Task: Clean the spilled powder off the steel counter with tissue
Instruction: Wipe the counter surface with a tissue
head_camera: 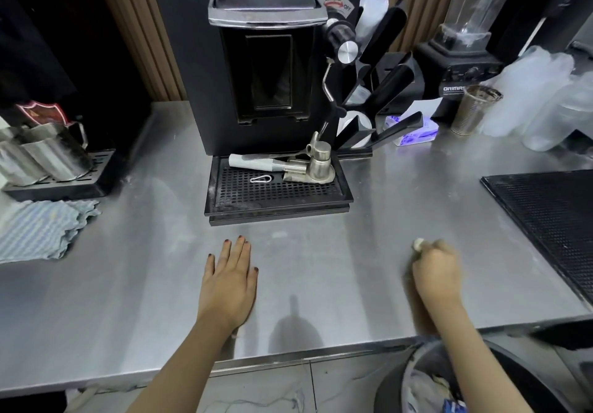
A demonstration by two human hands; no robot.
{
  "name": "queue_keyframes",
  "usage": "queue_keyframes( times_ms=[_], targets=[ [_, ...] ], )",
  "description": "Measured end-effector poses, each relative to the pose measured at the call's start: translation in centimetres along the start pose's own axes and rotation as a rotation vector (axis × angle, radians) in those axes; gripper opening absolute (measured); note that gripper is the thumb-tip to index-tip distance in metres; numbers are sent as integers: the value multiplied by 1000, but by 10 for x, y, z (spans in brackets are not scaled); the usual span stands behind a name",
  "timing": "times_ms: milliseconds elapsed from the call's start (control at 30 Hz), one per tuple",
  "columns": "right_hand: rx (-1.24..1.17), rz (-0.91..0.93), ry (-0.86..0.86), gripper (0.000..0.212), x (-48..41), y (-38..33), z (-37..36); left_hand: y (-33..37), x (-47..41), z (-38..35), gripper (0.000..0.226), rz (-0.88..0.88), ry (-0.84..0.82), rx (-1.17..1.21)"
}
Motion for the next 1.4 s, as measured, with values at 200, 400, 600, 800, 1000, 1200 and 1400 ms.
queue_keyframes(
  times_ms=[200, 400, 600, 800, 1000, 1200, 1400],
  targets=[
    [110, 244, 22, 14, 14, -11, -2, -3, -2, -2, 83, -6, 11, -29],
    [92, 234, -66, 9, -18, -1, -7, -2, -2, -2, 83, -7, 13, -29],
    [149, 476, -33, 33, 26, -12, 0, -1, -2, -2, 80, -20, 15, -6],
    [220, 325, -90, 22, 9, -27, 4, 1, 1, 1, 61, -4, 4, -4],
    [170, 373, -55, 33, 1, -11, 13, 5, 0, 3, 53, -14, 11, 13],
    [162, 364, 33, 19, 47, -31, 11, 5, 1, 5, 53, -12, 11, 22],
    [255, 304, 50, 18, 67, 22, 15, 4, 1, 4, 53, -9, 12, 18]
  ],
)
Point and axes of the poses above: each hand's wrist, its own x-axis away from the middle knuckle, its own z-axis out of the back of the hand, y = z × x, the point moved 2 cm from there along -x, towards the middle knuckle, and after that the axes turned 12 degrees about x, right-handed, at the moved point
